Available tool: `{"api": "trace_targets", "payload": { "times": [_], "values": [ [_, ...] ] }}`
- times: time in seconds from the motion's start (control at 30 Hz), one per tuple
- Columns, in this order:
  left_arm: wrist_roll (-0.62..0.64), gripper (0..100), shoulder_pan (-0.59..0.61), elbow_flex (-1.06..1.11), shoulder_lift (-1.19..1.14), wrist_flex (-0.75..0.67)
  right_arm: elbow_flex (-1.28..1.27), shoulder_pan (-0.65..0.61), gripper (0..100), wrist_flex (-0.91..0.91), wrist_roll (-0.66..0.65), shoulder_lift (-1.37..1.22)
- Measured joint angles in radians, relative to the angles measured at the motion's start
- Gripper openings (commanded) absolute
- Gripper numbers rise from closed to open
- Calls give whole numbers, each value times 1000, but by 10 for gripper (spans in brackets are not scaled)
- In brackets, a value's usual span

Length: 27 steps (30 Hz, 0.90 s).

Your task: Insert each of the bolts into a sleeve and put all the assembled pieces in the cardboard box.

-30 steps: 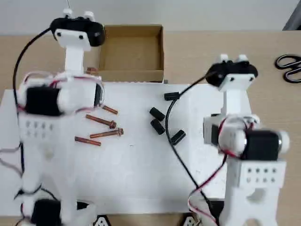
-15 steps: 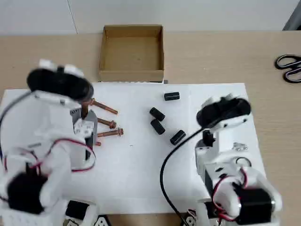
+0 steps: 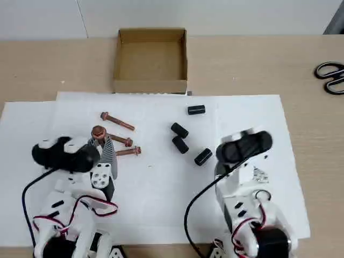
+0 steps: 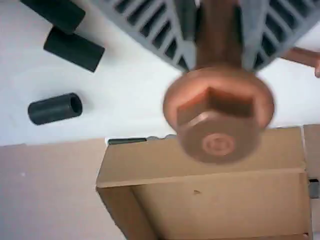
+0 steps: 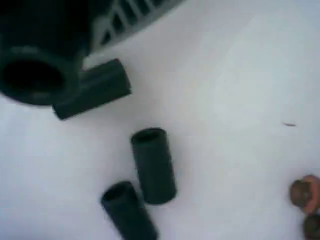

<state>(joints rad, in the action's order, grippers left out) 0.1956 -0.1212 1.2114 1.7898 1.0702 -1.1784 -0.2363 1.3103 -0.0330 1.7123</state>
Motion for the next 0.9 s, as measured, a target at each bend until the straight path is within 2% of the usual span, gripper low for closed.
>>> {"api": "trace_targets", "payload": {
  "times": [0.2,0.43,0.67,0.9],
  "values": [
    [152,6,0,37,2,-100,-137,-153,2,-74,0,84],
    [252,6,0,75,3,-207,-242,-276,2,-292,0,91],
    [301,6,-3,137,2,-301,-353,-407,2,-470,0,91],
    [370,6,-126,149,2,-318,-440,-499,2,-592,0,91]
  ]
}}
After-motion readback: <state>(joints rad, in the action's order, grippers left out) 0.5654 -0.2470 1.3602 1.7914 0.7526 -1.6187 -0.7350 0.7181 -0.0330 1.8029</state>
